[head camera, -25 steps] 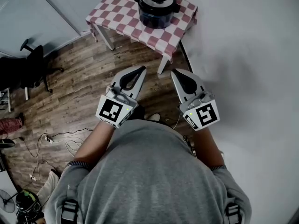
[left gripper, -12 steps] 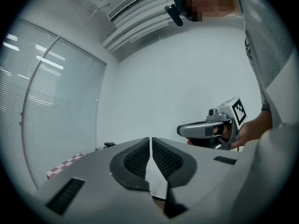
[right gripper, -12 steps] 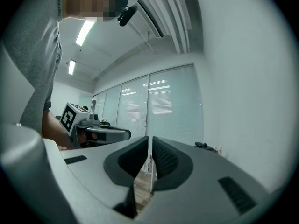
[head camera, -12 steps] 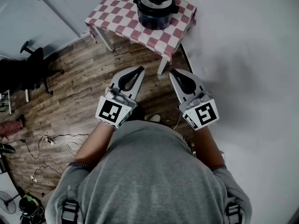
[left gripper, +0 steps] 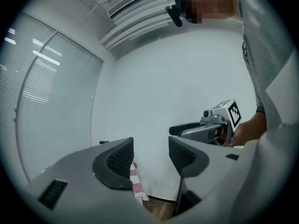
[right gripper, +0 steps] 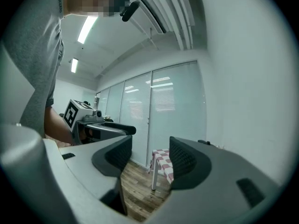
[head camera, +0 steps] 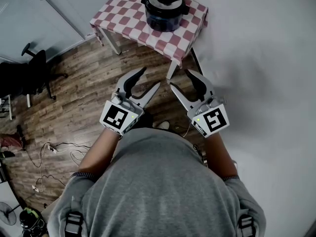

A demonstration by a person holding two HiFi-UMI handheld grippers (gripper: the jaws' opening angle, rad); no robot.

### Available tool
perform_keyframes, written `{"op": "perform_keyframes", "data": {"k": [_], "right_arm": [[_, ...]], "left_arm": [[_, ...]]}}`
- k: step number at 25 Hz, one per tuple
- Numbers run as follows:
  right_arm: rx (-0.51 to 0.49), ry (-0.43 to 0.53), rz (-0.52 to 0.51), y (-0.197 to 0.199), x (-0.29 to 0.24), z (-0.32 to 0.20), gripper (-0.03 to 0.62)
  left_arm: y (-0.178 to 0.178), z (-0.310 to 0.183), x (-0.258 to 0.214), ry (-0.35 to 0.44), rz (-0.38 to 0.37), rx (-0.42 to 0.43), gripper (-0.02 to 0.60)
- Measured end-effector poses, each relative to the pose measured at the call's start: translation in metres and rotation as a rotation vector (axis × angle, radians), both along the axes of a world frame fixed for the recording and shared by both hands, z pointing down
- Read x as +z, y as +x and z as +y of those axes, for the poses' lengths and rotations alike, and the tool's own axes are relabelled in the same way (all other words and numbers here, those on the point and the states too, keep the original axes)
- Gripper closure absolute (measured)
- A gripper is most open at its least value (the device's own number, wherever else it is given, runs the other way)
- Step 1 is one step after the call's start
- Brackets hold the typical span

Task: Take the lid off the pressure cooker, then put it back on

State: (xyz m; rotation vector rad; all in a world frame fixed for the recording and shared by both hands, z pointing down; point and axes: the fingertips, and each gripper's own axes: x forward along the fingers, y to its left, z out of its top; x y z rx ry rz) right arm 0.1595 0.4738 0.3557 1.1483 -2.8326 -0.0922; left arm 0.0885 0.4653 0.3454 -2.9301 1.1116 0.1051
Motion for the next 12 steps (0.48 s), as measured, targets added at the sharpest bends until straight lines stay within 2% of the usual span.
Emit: {"op": "perform_keyframes", "data": {"k": [5,12], "right_arm": [[-0.008,-0.037,0.039,0.005,0.014,-0.002,0.240],[-0.013,-0.056,0.029,0.001,0.014,-0.012,0.206]], "left_arm": [[-0.005,-0.006,0.003,-0.008,-0.003,-0.020,0.281],[-0.018,-0.019,0.001,-0.016,-0.012,-0.035,0.261]]}}
